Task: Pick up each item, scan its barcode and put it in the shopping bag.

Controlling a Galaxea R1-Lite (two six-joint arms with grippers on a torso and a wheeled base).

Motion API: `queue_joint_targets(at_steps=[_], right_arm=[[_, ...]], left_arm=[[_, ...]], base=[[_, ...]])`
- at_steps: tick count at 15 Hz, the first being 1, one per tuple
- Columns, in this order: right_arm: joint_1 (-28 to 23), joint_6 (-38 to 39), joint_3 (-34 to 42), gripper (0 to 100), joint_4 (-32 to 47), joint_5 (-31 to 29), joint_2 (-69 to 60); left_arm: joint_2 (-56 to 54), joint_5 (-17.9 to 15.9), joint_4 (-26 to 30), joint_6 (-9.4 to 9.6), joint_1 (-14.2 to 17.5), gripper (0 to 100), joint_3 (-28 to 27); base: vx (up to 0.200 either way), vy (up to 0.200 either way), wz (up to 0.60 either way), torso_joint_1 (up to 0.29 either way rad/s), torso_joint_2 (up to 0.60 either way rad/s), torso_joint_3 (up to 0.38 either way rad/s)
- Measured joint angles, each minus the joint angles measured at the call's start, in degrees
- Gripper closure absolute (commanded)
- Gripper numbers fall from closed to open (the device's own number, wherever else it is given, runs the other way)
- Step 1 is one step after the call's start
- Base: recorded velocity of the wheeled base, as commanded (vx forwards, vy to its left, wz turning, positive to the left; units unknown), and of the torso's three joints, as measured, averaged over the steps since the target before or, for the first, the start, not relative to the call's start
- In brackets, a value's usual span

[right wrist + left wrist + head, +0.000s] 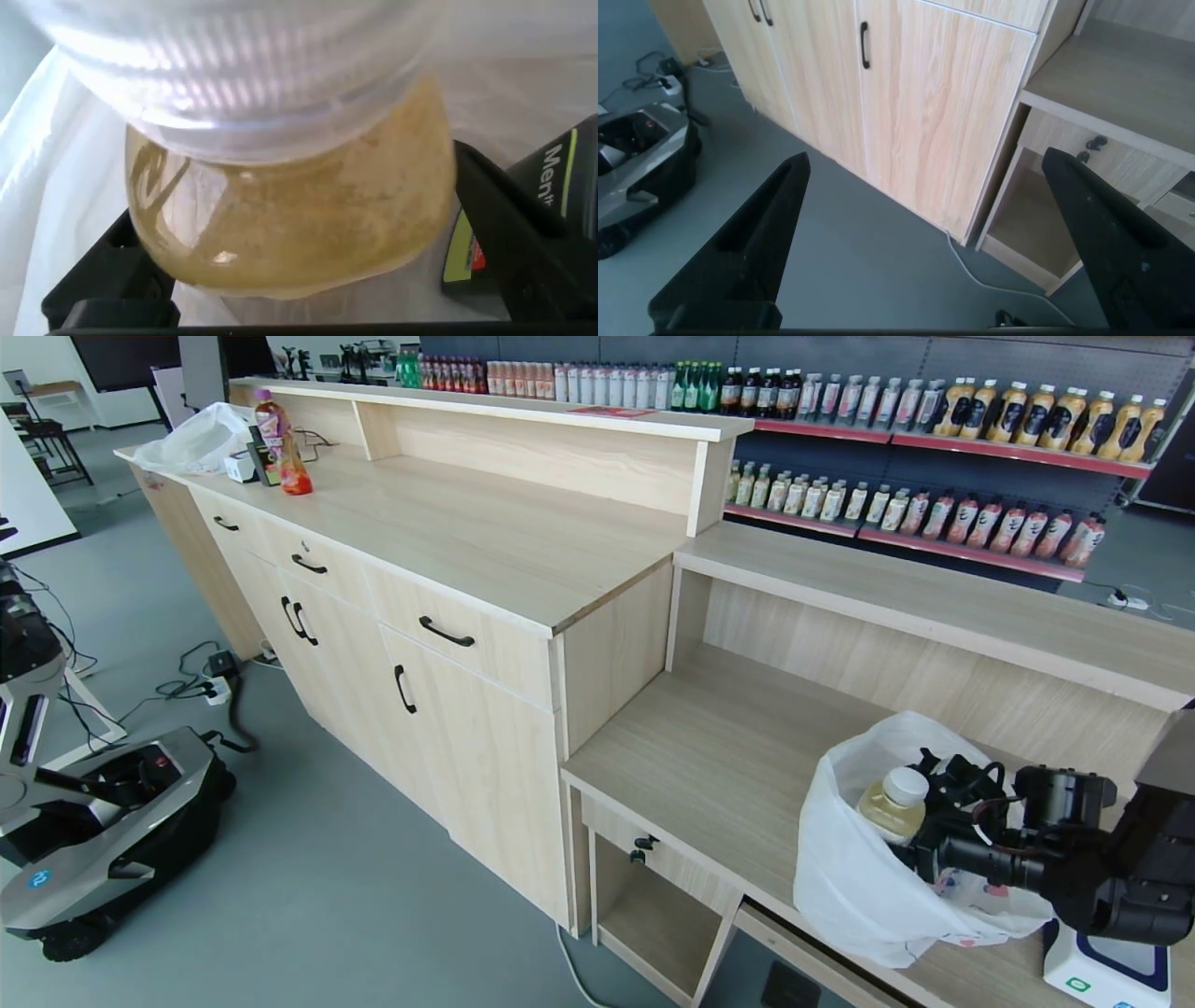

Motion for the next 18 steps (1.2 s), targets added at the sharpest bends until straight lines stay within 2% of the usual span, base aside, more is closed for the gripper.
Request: queue_joint_targets(at_steps=[4, 9, 14, 15, 17, 18], right_arm=[[-1.5, 0.0, -0.2, 0, 6.9, 0.0, -7.1], [-3.0, -0.3, 0.3, 0, 11.2, -0.4, -16.9], [-6.8, -2.6, 2.1, 0, 18.3, -1.1, -29.2], [-7.8, -4.1, 2.4, 0, 19.2, -3.3, -31.1], [-8.6, -5.8, 1.5, 0, 18.9, -16.8, -33.9], [-8.6, -4.2, 0.0, 0, 18.5, -20.2, -35.1]], left_arm=[[0.0, 0.0, 0.0, 0.0, 0.0, 0, 0.0], [0.0, 0.0, 0.0, 0.0, 0.0, 0, 0.0], [0.0, 0.0, 0.0, 0.0, 0.0, 0, 0.0], [0.0, 0.0, 0.0, 0.0, 0.0, 0, 0.0], [0.0, 0.0, 0.0, 0.0, 0.0, 0, 0.0], [0.0, 0.0, 0.0, 0.0, 0.0, 0, 0.0]], base=[[0.0, 0.0, 0.0, 0.0, 0.0, 0.0], [0.0, 0.0, 0.0, 0.0, 0.0, 0.0], [0.0, 0.0, 0.0, 0.0, 0.0, 0.0], [0.0, 0.0, 0.0, 0.0, 0.0, 0.0], [0.0, 0.0, -0.6, 0.005, 0.0, 0.002], [0.0, 0.0, -0.6, -0.007, 0.0, -0.002]])
